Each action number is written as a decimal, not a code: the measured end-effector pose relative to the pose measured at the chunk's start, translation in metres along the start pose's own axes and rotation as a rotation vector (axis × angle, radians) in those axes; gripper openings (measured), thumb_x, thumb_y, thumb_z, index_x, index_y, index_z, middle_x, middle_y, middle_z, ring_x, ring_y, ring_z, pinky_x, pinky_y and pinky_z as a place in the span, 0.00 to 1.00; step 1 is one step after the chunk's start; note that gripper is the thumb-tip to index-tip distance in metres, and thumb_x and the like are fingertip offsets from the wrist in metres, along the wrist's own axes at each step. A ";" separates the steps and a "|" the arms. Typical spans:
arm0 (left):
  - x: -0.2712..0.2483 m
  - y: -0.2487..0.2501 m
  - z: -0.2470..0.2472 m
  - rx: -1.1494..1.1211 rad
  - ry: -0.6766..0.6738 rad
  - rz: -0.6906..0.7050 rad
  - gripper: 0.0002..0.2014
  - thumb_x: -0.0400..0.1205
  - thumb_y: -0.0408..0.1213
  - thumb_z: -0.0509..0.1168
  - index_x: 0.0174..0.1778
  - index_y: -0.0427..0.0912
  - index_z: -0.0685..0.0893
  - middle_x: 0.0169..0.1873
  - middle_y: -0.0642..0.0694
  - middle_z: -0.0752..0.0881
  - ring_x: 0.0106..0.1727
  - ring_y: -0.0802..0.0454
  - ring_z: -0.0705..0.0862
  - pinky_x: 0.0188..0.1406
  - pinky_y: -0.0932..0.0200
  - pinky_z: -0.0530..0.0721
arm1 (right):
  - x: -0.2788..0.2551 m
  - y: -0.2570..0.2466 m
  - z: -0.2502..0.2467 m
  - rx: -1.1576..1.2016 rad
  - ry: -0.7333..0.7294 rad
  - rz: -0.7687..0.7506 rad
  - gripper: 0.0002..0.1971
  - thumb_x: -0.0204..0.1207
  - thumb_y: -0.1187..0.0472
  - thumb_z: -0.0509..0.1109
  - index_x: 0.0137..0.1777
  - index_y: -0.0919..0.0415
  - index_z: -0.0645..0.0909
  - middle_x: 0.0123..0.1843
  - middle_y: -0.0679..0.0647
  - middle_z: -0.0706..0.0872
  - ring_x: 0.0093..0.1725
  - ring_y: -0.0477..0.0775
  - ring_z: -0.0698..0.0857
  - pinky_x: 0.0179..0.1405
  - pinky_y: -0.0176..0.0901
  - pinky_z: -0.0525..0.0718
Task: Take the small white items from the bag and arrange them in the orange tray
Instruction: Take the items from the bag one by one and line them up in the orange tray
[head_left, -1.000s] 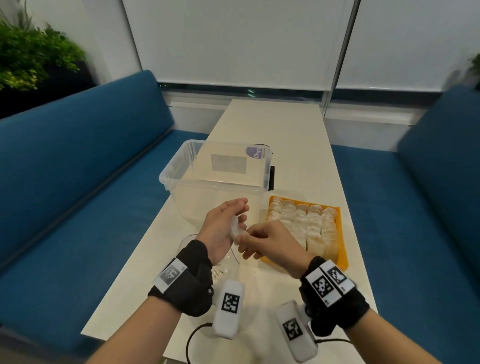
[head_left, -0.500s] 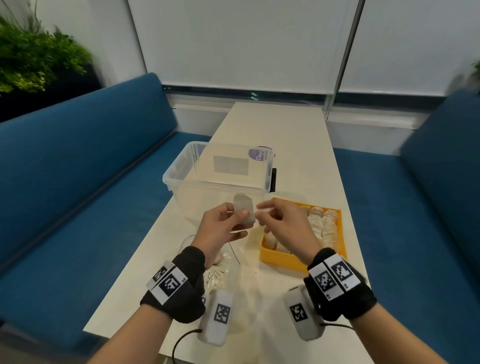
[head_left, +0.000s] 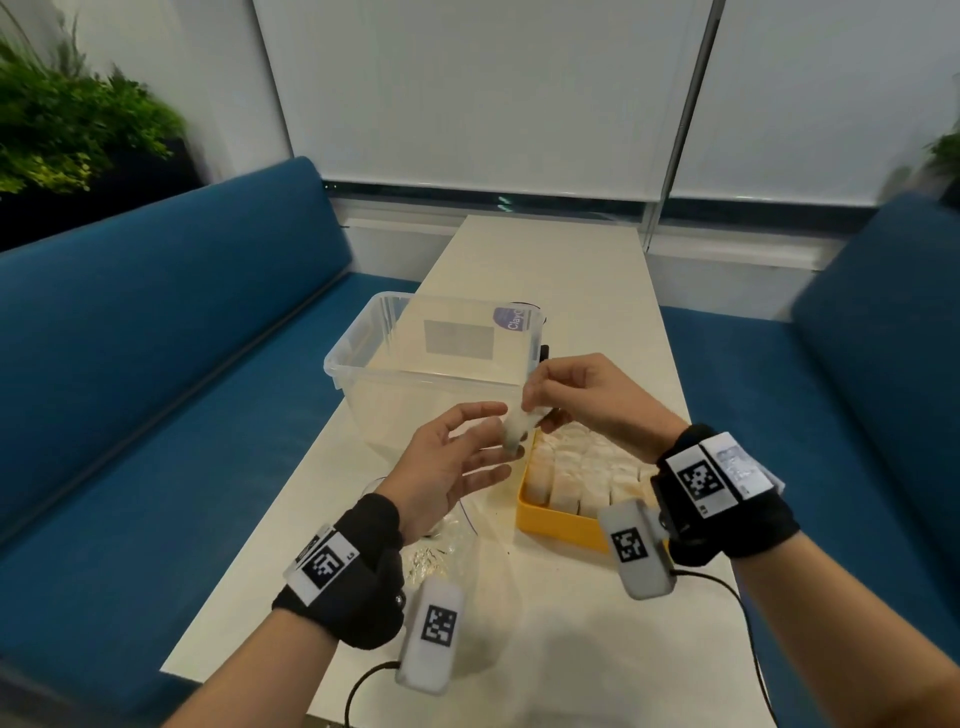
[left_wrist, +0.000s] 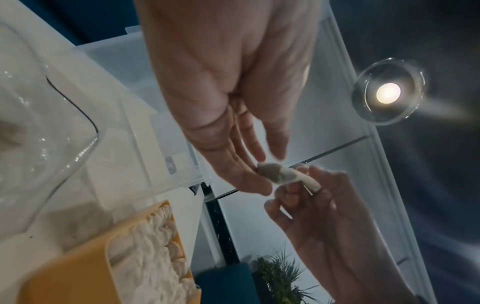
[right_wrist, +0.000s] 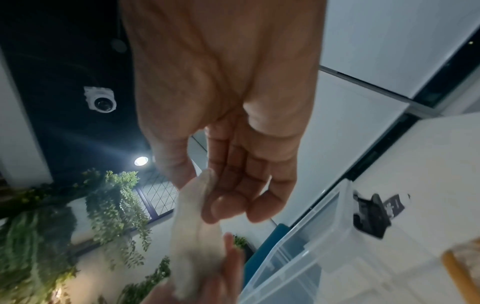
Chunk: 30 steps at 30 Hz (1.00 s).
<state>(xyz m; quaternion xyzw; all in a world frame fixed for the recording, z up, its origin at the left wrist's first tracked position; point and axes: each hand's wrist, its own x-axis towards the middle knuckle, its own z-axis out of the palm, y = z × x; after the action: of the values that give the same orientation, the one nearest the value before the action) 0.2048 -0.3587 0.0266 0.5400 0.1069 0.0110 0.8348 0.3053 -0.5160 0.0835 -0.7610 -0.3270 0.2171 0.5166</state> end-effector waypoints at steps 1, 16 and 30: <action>0.001 0.000 0.000 -0.007 -0.001 0.019 0.13 0.82 0.31 0.65 0.62 0.40 0.82 0.48 0.39 0.91 0.47 0.49 0.91 0.41 0.60 0.88 | 0.000 0.000 -0.004 -0.053 -0.012 -0.007 0.06 0.77 0.68 0.66 0.42 0.65 0.85 0.43 0.65 0.87 0.40 0.52 0.83 0.40 0.38 0.84; 0.004 -0.020 -0.018 0.281 0.171 0.059 0.10 0.81 0.34 0.70 0.57 0.42 0.86 0.53 0.43 0.89 0.48 0.51 0.88 0.42 0.60 0.87 | 0.018 0.050 -0.010 -0.750 0.073 0.036 0.07 0.78 0.64 0.66 0.50 0.62 0.86 0.48 0.55 0.88 0.47 0.52 0.84 0.49 0.39 0.81; -0.018 -0.021 -0.053 0.283 0.318 0.042 0.10 0.81 0.37 0.70 0.58 0.45 0.86 0.48 0.48 0.88 0.46 0.52 0.87 0.42 0.60 0.87 | 0.053 0.121 0.029 -0.802 -0.117 0.357 0.07 0.76 0.65 0.69 0.50 0.63 0.87 0.48 0.60 0.88 0.51 0.59 0.86 0.44 0.43 0.80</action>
<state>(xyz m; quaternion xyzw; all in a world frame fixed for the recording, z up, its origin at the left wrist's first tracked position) 0.1752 -0.3219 -0.0099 0.6453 0.2265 0.0982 0.7229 0.3556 -0.4898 -0.0395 -0.9322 -0.2776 0.2014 0.1155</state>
